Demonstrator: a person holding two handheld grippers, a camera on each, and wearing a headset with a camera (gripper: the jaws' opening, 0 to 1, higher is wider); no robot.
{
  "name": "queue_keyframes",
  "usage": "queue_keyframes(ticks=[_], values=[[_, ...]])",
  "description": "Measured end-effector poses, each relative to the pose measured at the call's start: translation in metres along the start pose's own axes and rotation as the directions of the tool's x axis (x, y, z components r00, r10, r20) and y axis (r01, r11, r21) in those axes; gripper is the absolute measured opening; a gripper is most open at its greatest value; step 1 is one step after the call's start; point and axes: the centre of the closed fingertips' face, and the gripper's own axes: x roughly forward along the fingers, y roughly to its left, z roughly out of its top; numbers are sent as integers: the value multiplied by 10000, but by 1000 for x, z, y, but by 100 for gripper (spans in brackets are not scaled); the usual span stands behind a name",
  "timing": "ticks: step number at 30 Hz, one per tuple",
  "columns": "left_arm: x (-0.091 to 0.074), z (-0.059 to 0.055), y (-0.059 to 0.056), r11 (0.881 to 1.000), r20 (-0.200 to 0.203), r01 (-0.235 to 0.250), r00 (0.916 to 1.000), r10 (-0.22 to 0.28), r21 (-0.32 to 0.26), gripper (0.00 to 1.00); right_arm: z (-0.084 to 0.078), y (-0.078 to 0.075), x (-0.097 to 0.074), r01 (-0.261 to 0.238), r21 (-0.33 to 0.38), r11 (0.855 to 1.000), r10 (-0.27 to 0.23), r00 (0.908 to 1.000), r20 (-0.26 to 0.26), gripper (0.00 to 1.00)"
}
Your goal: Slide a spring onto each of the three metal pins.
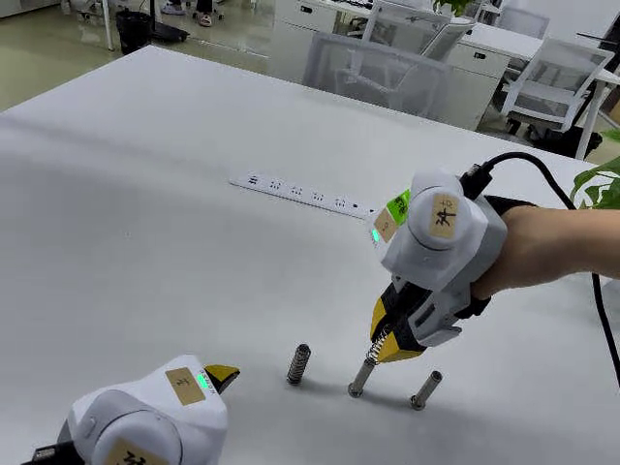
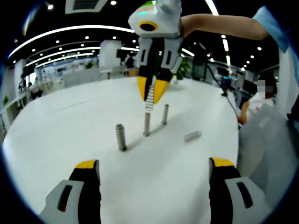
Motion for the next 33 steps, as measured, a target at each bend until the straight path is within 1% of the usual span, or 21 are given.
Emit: queue_keyframes(ticks=[3, 10, 14, 18, 22, 33], values=[[0, -1, 0, 10000, -35, 28, 10000, -28, -14, 98, -2, -1, 1, -15, -66, 10000, 15, 9999, -117, 12], [0, -6, -1, 10000, -145, 32, 9999, -32, -36, 98, 2, -1, 2, -57, -136, 9999, 57, 10000, -49, 12], [-1, -7, -1, 9999, -162, 28, 9999, -30, -96, 97, 2, -1, 3, -103, -283, 9995, 98, 9998, -168, 12], [-2, -9, 1, 9999, -175, -5, 9998, 2, -161, 97, 2, -1, 5, -96, -288, 9995, 91, 9998, -190, 12], [-2, -10, 1, 9998, -194, 12, 9998, -16, -175, 97, -1, -1, 6, -131, -311, 9994, 121, 9994, -314, 12], [-2, -9, -1, 9998, -158, 54, 9999, -57, -207, 96, -3, 0, 9, -124, -333, 9994, 111, 9991, -402, 13]])
